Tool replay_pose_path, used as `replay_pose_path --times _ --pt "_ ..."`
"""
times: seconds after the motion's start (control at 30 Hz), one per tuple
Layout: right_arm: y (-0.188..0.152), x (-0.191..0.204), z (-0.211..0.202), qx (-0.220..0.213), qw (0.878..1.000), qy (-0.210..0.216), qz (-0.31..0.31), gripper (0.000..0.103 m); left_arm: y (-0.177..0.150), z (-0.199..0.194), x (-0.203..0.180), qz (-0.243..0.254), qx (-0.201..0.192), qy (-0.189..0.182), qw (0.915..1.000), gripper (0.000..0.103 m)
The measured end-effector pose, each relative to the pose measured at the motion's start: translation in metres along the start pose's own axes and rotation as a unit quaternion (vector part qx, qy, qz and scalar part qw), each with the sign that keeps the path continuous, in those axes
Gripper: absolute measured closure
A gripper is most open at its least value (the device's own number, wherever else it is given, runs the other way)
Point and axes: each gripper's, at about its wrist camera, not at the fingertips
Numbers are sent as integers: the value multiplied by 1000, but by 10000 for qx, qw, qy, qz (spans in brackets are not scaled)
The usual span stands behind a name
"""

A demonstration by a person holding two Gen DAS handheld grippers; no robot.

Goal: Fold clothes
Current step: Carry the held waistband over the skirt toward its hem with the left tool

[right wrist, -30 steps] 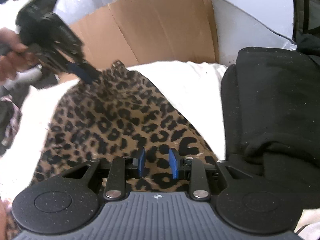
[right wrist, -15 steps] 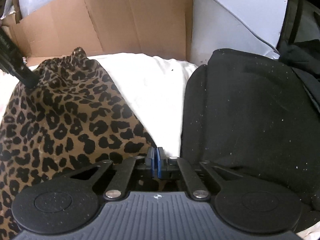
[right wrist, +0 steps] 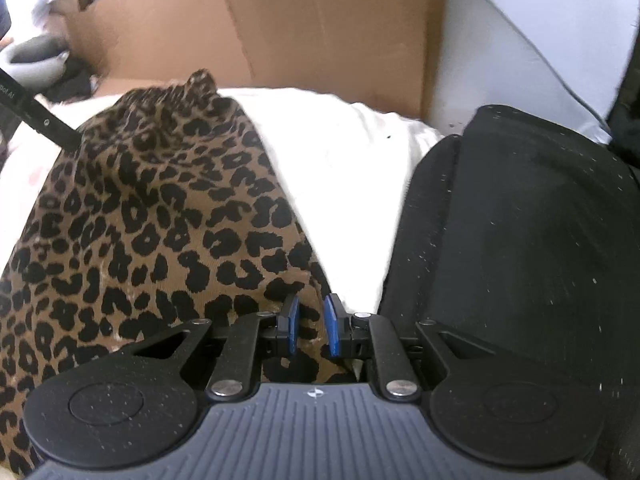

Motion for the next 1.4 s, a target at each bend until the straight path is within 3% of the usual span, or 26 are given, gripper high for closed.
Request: replay_pose_path --times 0.13,0.23,0.33,0.6,0.87,1.03,1.17,1.27,1.4 --pt "7 3 7 191 9994 62 -282 82 -8 -4 12 -477 -122 -289 9984 72" --pt "12 6 10 327 9981 105 -518 85 -11 -9 13 -387 -187 -294 9986 72" --pt "15 10 9 454 9960 162 -755 101 -11 -15 20 -492 -376 -373 9974 72" --pt "27 18 -3 629 9931 -152 -974 103 -9 -17 27 -546 -571 -491 9957 72" --pt "25 24 -8 574 9926 -595 -894 103 -7 -8 21 -333 -507 -452 9971 73" --pt "17 16 -2 550 9963 -605 -263 103 -3 -6 23 -181 -599 -330 9975 73" --pt "17 19 0 546 9960 -652 -257 103 0 8 31 -178 -588 -252 9978 73" --pt "17 16 2 567 9962 -625 -229 103 -2 27 39 -198 -378 -124 9990 78" --pt "17 16 3 535 9962 -655 -231 103 -5 36 42 -169 -144 49 9997 93"
Point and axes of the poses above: each gripper's, at about its wrist camera, not at the fingertips, and z roughly the way its jaws point, x to its left, y to its top, and after that the axes turned 3 degrees about z, right-handed
